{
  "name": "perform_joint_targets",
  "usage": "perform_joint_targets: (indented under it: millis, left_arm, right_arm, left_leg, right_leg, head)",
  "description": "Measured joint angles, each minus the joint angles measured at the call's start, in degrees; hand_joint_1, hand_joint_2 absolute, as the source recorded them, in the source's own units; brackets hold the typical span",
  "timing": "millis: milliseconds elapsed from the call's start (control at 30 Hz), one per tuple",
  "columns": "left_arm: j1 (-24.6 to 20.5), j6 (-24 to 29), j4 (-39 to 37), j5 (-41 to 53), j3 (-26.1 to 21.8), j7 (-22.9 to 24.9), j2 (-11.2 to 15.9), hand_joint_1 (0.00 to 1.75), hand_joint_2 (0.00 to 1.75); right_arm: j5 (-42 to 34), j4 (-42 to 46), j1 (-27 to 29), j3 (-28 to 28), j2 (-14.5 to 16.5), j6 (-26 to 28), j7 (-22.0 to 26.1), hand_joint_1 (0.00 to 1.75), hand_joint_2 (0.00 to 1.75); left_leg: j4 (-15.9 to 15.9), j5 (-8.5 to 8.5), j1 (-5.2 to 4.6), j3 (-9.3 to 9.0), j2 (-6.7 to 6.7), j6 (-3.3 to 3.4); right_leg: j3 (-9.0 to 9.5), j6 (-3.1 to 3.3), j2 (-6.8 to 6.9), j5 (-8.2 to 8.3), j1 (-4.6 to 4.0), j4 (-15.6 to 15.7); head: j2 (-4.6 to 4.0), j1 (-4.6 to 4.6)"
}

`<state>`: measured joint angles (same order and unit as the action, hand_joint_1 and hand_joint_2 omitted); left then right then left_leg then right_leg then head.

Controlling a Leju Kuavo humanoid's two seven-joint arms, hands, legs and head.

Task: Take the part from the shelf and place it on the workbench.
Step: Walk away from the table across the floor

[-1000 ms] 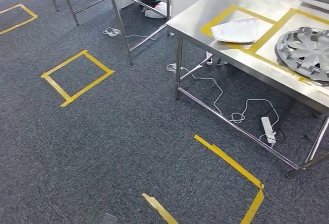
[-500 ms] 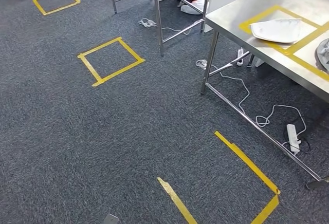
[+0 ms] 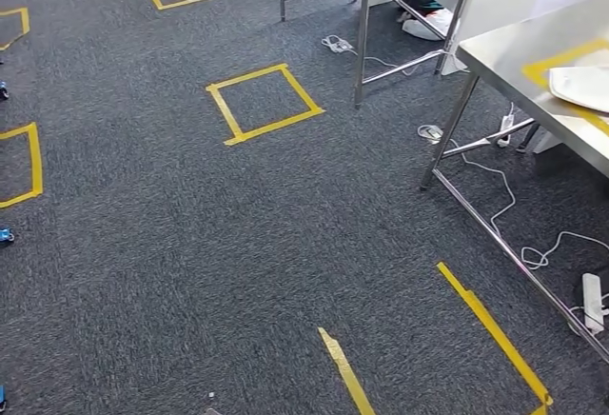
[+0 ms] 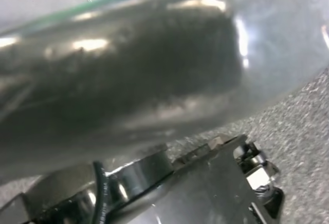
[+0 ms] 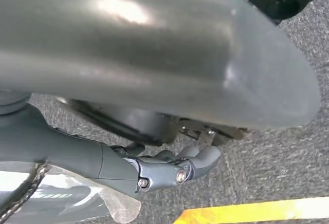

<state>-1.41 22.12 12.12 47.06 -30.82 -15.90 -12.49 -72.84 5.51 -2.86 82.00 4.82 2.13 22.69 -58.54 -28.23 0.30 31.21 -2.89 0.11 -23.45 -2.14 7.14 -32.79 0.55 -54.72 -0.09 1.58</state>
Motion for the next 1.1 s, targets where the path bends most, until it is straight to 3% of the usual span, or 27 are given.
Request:
perform_joint_targets:
  millis: [33,100,167,200,233,267,333,367,433,467,533,600,667,733,767,800,867,933,967,1033,1100]
  left_arm:
    - [0.09,0.07,-0.04,0.59,0.48,0.16,0.08,0.00,0.00]
    - [0.11,0.22,-0.08,1.43,1.25,0.29,0.26,0.00,0.00]
    - [-0.02,0.31,-0.08,1.97,1.96,0.31,0.34,0.00,0.00]
    - [-0.05,0.32,-0.09,2.11,2.24,0.32,0.36,0.00,0.00]
    - [-0.02,0.32,-0.09,2.18,2.47,0.33,0.38,0.00,0.00]
    - [0.05,0.32,-0.10,2.21,2.63,0.34,0.42,0.00,0.00]
    - [0.13,0.32,-0.10,2.23,2.90,0.36,0.47,0.00,0.00]
    - [0.11,0.32,-0.12,2.29,3.04,0.37,0.48,0.00,0.00]
    - [-0.01,0.31,-0.17,2.81,3.39,0.46,0.52,0.00,0.00]
    - [0.01,0.29,-0.21,3.25,3.64,0.55,0.56,0.00,0.00]
    - [0.15,0.16,-0.26,3.95,4.12,0.81,0.69,0.00,0.00]
    - [0.18,-0.05,-0.31,4.04,4.41,0.94,0.84,0.00,0.00]
    - [-0.10,-0.53,-0.32,3.34,4.51,0.95,0.94,0.00,0.00]
    - [-0.19,-1.44,-0.32,1.64,4.35,0.95,1.03,0.00,0.00]
    - [-0.07,-1.98,-0.32,0.59,4.05,0.94,1.07,0.00,0.00]
    - [0.05,-2.47,-0.32,-0.35,3.67,0.94,1.11,0.00,0.00]
    - [0.17,-3.08,-0.32,-1.52,2.81,0.93,1.17,0.00,0.00]
    - [-0.05,-3.52,-0.32,-2.23,2.13,0.94,1.18,0.00,0.00]
    - [-0.12,-3.78,-0.32,-2.56,1.76,0.97,1.19,0.00,0.00]
    - [-0.05,-4.19,-0.32,-2.79,1.07,0.99,1.17,0.00,0.00]
    - [0.02,-4.40,-0.32,-2.35,0.79,0.87,1.16,0.00,0.00]
  right_arm:
    - [0.01,0.01,-0.08,0.02,0.03,-0.03,0.02,0.00,0.00]
    - [0.05,0.02,-0.21,0.08,0.08,-0.03,0.09,0.00,0.00]
    - [0.08,0.02,-0.19,0.23,0.08,-0.04,0.14,0.00,0.00]
    - [0.08,0.02,-0.11,0.32,0.08,-0.05,0.13,0.00,0.00]
    - [0.07,0.02,-0.04,0.40,0.08,-0.05,0.11,0.00,0.00]
    - [0.07,0.02,0.01,0.45,0.08,-0.04,0.11,0.00,0.00]
    - [0.06,0.02,0.00,0.49,0.08,-0.03,0.10,0.00,0.00]
    - [0.06,0.02,-0.01,0.50,0.08,-0.03,0.10,0.00,0.00]
    - [0.06,0.02,-0.01,0.52,0.08,-0.05,0.09,0.00,0.00]
    - [0.05,0.01,0.03,0.54,0.07,-0.07,0.06,0.00,0.00]
    - [0.02,0.02,0.09,0.58,0.09,-0.13,0.02,0.00,0.00]
    - [0.00,0.02,-0.03,0.66,0.11,-0.24,0.05,0.00,0.00]
    - [-0.02,0.02,-0.06,0.74,0.10,-0.39,0.23,0.00,0.00]
    - [-0.18,0.02,0.05,0.76,0.08,-0.42,0.89,0.00,0.00]
    - [-0.28,0.02,0.04,0.75,0.07,-0.36,1.37,0.00,0.00]
    - [-0.37,0.02,-0.02,0.74,0.06,-0.30,1.80,0.00,0.00]
    - [-0.49,0.02,-0.16,0.73,0.05,-0.21,2.36,0.00,0.00]
    - [-0.57,0.02,-0.25,0.73,0.05,-0.13,2.74,0.00,0.00]
    - [-0.58,0.02,-0.28,0.73,0.05,-0.07,2.96,0.00,0.00]
    - [-0.60,0.02,-0.57,0.73,0.05,0.16,3.33,0.00,0.00]
    - [-0.61,0.03,-1.18,0.73,0.05,0.42,3.49,0.00,0.00]
  left_leg:
    - [0.41,-0.18,-0.02,-0.07,0.54,0.68]
    - [0.84,-0.12,-0.02,-0.31,1.66,1.67]
    - [0.98,-0.15,-0.27,-0.42,2.88,2.22]
    - [0.96,-0.21,-0.50,-0.41,3.59,2.37]
    - [0.95,-0.28,-0.75,-0.51,4.32,2.52]
    - [0.93,-0.36,-0.99,-0.69,5.07,2.65]
    - [0.91,-0.61,-1.32,-1.29,6.61,2.80]
    - [0.90,-0.76,-1.42,-1.53,7.34,2.82]
    - [0.71,-1.05,-1.43,-1.34,8.75,2.60]
    - [0.46,-1.10,-1.46,-1.19,9.32,2.38]
    - [0.00,-1.34,-1.50,-1.19,9.88,1.93]
    - [-1.93,-2.48,-1.58,-0.59,7.89,1.40]
    - [-7.79,-5.12,-1.34,2.63,4.90,0.58]
    - [-14.01,-7.00,-0.80,6.72,3.65,-0.12]
    - [-14.89,-6.54,-0.53,7.80,3.41,-0.35]
    - [-13.60,-4.87,-0.30,7.83,3.19,-0.51]
    - [-7.16,-0.16,-0.17,5.73,1.80,-0.49]
    - [-2.71,0.83,-0.68,4.38,-0.26,-0.03]
    - [-2.28,0.54,-0.95,4.32,-0.84,0.36]
    - [-2.01,0.91,-1.04,4.28,-0.20,1.26]
    - [-1.41,1.33,-0.89,3.91,1.01,1.96]
  right_leg:
    - [-0.05,-0.40,-0.23,-0.13,0.14,-0.42]
    - [-1.61,-0.81,-2.71,-1.79,0.36,-3.28]
    - [-5.87,-0.65,-5.76,-5.17,0.34,-10.41]
    - [-8.32,-0.46,-6.46,-6.45,0.26,-14.30]
    - [-10.31,-0.22,-6.79,-6.80,0.13,-16.92]
    - [-11.40,0.05,-6.98,-5.97,-0.03,-17.55]
    - [-10.53,0.71,-7.80,-1.00,-0.36,-12.48]
    - [-9.54,0.99,-8.97,1.25,-0.46,-9.10]
    - [-8.29,1.42,-11.02,2.43,-0.55,-4.15]
    - [-8.19,1.62,-11.38,2.09,-0.56,-3.39]
    - [-7.30,2.02,-10.33,2.71,-0.49,-2.67]
    - [-6.16,2.41,-8.92,3.04,-0.31,-2.29]
    - [-5.37,2.66,-7.28,2.82,-0.32,-2.13]
    - [-4.87,2.70,-5.72,2.19,-0.38,-2.16]
    - [-4.56,2.66,-5.07,1.83,-0.38,-2.16]
    - [-4.15,2.55,-4.50,1.45,-0.36,-2.16]
    - [-3.22,2.14,-3.33,0.59,-0.32,-2.12]
    - [-2.55,1.51,-2.14,-0.23,-0.48,-2.18]
    - [-2.44,1.20,-1.54,-0.66,-0.60,-2.17]
    - [-2.02,0.51,-0.56,-1.46,-0.71,-1.95]
    - [-2.06,-0.03,-2.30,-2.83,-0.48,-3.05]
  head:
    - [0.00,-0.08]
    - [0.00,-0.37]
    - [0.00,-0.71]
    - [0.00,-0.79]
    - [0.00,-0.78]
    - [0.00,-0.78]
    - [0.00,-0.75]
    - [0.00,-0.73]
    - [0.00,-0.70]
    - [0.00,-0.65]
    - [0.00,-0.66]
    - [0.00,-0.44]
    - [0.00,-0.17]
    - [0.00,-0.12]
    - [0.00,-0.11]
    - [0.00,-0.10]
    - [0.00,-0.11]
    - [0.00,-0.07]
    - [0.00,-0.11]
    - [0.00,-0.12]
    - [0.00,-0.35]
